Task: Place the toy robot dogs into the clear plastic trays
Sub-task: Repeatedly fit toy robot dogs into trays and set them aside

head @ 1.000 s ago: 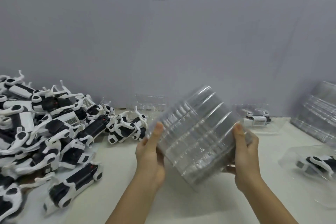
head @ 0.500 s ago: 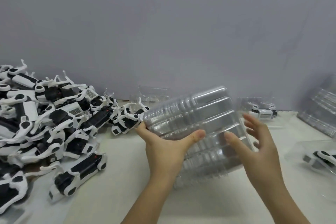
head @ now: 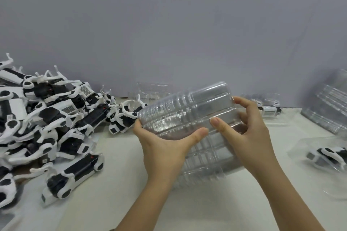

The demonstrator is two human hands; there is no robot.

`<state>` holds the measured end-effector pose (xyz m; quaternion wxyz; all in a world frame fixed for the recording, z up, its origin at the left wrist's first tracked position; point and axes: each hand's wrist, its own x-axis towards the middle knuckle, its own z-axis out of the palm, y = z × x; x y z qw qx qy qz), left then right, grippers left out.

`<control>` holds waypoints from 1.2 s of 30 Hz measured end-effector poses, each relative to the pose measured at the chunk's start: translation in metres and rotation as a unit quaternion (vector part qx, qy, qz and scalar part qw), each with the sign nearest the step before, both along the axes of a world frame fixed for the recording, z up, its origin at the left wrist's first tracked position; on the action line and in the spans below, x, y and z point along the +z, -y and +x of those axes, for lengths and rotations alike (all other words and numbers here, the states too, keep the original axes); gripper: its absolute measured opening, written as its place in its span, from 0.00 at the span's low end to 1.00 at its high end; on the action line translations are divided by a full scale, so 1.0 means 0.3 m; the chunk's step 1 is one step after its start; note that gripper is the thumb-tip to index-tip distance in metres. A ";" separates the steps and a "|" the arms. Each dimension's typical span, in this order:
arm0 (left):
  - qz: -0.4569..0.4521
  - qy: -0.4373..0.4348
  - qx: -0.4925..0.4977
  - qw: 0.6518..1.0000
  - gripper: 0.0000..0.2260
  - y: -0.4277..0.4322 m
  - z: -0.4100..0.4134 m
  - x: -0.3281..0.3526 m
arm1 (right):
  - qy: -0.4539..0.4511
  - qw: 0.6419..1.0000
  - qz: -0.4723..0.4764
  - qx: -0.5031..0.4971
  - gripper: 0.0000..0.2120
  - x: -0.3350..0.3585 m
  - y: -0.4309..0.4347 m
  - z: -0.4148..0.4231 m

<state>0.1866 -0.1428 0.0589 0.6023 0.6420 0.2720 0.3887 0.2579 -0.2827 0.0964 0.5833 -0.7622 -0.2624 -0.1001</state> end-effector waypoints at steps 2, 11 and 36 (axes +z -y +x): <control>0.017 -0.008 -0.004 1.000 0.67 0.003 0.003 -0.001 | -0.009 1.000 -0.002 0.009 0.24 0.002 0.010 -0.001; 0.009 -0.013 -0.022 1.000 0.68 -0.001 0.008 0.009 | 0.000 0.998 0.063 0.011 0.27 -0.009 0.017 -0.002; 0.004 0.037 -0.125 0.991 0.65 0.003 0.360 -0.184 | 0.244 0.921 -0.303 0.005 0.28 0.099 -0.075 0.309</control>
